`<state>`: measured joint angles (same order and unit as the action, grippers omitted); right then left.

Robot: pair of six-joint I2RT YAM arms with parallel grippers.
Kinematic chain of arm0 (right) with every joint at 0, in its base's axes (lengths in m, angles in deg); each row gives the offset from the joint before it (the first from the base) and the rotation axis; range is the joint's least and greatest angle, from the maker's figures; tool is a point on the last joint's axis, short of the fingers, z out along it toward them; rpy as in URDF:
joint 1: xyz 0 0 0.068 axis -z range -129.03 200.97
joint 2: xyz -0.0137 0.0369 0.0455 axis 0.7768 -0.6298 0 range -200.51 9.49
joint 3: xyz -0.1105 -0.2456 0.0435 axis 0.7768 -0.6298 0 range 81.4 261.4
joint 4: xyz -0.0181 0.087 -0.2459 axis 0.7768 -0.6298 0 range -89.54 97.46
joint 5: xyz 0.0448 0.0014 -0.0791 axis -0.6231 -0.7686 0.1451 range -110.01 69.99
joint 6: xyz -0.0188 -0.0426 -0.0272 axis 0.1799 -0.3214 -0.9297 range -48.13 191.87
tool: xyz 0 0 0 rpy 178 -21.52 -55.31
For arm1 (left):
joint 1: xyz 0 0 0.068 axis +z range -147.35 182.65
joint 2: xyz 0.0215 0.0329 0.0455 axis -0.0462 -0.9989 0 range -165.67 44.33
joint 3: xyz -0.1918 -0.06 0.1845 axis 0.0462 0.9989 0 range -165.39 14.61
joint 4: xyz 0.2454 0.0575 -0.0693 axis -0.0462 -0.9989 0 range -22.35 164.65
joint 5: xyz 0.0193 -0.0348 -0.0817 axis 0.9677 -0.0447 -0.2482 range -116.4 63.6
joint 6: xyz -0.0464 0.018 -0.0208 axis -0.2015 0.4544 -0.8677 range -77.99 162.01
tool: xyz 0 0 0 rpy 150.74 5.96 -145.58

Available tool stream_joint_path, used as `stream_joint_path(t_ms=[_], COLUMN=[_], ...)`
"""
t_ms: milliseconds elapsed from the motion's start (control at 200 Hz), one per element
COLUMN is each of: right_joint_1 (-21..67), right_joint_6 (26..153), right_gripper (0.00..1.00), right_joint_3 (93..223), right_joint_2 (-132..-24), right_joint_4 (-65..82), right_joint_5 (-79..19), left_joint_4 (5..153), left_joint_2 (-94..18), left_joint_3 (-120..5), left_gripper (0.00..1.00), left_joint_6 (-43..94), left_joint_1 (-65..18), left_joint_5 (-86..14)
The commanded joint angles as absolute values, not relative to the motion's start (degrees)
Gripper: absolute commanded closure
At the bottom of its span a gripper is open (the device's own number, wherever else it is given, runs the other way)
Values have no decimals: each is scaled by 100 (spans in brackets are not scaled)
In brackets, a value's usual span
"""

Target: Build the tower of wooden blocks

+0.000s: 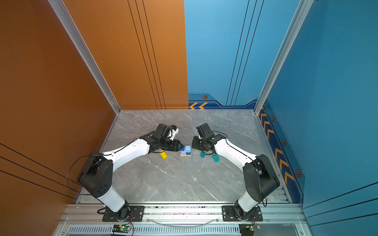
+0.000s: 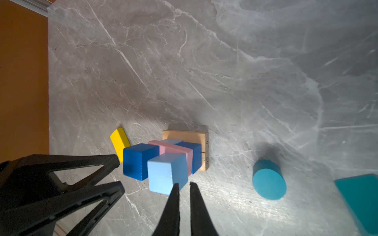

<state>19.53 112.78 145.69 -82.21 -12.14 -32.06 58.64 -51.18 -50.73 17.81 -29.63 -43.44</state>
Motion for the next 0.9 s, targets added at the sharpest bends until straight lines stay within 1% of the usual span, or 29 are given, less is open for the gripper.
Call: stream_joint_path(t_ms=[0,300,891], right_joint_1=[1987,1995,1977], right_joint_6=[11403,11463,11643], right_gripper=[87,73,69], right_joint_3=[14422,14334,14169], right_joint_2=[-8127,-8236,-8435], right_joint_4=[-833,-734,-444], right_joint_5=[-3497,-3626,-3853], left_joint_4=[5743,5740,5743], left_joint_2=[-5196,-5332,-5477], left_joint_3=[-5272,-5352,-5425], left_gripper=[59,62,63], left_joint_6=[1731,1707,1692], left_joint_1=[-2985,-3021,-3056], left_joint_5=[-4477,-4545,-4620])
